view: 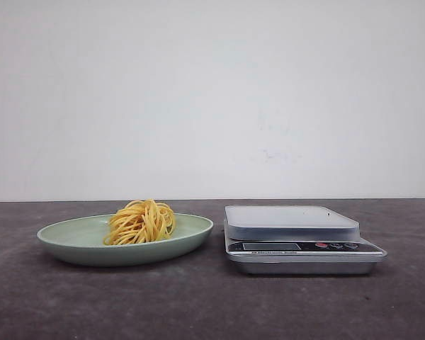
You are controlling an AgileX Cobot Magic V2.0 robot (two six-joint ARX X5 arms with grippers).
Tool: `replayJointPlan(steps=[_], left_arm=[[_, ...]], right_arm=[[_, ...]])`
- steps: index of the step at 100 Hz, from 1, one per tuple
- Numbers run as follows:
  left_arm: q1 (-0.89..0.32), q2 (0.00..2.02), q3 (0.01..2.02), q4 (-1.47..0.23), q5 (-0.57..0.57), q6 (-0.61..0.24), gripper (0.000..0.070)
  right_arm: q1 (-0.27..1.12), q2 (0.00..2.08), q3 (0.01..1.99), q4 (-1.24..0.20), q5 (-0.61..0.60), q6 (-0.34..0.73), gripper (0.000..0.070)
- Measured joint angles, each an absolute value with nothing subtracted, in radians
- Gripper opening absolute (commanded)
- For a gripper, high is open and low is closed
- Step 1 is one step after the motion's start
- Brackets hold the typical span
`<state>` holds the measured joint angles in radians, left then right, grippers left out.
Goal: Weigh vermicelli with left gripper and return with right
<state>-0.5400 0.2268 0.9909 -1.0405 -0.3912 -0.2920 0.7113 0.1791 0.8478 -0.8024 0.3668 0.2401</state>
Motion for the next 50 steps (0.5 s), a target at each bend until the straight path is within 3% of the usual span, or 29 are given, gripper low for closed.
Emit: replayJointPlan(steps=[19, 40, 50], left_arm=[[-0.386, 0.176, 0.965, -0.967, -0.389, -0.244, 0.0012], [-0.167, 0.062, 0.756, -0.727, -0.269, -0.145, 0.0012], [-0.117, 0.022, 0.647, -0.618, -0.234, -0.117, 0.0012]], right_arm=[[0.711, 0.179, 0.848, -0.802, 0.367, 0.240, 0.0007], [0.711, 0.179, 0.848, -0.802, 0.367, 0.240, 0.0008], [0.711, 0.179, 0.848, -0.802, 0.367, 0.240, 0.0008]])
